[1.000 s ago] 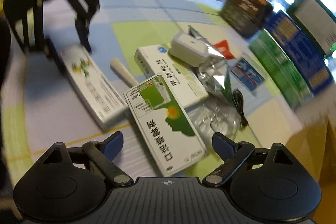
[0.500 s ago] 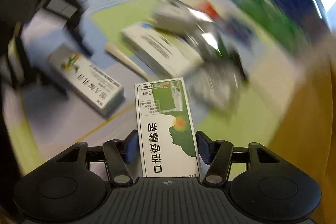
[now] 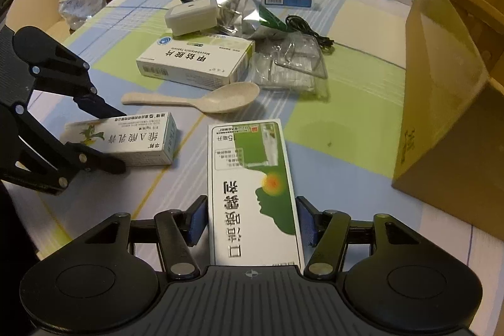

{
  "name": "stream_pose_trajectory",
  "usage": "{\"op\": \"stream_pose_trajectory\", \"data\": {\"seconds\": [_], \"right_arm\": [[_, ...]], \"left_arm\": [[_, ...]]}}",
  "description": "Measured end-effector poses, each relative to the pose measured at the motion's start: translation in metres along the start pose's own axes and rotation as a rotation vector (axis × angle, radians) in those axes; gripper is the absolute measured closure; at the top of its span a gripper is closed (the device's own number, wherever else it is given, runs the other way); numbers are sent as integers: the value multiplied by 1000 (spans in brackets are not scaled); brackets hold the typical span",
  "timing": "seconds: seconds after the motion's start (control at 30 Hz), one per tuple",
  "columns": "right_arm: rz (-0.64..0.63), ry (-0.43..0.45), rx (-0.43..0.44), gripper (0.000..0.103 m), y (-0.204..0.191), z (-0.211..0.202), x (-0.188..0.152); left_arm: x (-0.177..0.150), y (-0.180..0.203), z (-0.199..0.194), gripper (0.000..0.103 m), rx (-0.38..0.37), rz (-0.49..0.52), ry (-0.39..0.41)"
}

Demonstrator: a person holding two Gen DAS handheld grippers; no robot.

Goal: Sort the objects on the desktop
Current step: 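Grasp the parrot box with the left tool while the right tool grasps the throat-graphic box, then carry both boxes to the cardboard box and open both tools to drop them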

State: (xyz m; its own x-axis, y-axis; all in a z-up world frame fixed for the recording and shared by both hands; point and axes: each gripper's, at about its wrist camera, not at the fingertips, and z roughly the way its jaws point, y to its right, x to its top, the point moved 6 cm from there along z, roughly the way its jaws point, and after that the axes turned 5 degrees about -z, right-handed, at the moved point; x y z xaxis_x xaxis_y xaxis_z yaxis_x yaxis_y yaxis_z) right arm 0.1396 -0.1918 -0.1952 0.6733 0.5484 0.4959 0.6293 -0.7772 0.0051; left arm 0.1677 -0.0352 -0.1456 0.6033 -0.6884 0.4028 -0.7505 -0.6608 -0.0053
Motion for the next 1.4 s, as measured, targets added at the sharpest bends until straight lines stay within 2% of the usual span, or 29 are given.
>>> {"op": "stream_pose_trajectory", "data": {"seconds": [0.1, 0.27, 0.5, 0.67, 0.87, 1.07, 1.27, 1.4], "right_arm": [[6, 10, -22, 48, -5, -2, -8], [76, 55, -33, 50, -8, -14, -18], [212, 120, -41, 51, -8, -59, -37], [265, 192, -90, 51, 5, -110, -43], [328, 291, -177, 51, 48, -177, -35], [334, 351, -287, 51, 109, -221, -10], [408, 336, -302, 51, 172, -222, 11], [446, 326, -301, 51, 203, -210, 18]], "left_arm": [[1, -1, -1, 69, -4, -74, -5], [4, 10, -2, 69, 27, -112, -16], [15, 32, -17, 69, 33, -244, 34], [41, 57, -46, 69, 32, -263, 101], [97, 87, -79, 69, 29, -236, 190], [167, 110, -98, 69, 29, -192, 258], [240, 121, -90, 69, 14, -196, 293], [274, 124, -72, 69, 6, -213, 297]]}}
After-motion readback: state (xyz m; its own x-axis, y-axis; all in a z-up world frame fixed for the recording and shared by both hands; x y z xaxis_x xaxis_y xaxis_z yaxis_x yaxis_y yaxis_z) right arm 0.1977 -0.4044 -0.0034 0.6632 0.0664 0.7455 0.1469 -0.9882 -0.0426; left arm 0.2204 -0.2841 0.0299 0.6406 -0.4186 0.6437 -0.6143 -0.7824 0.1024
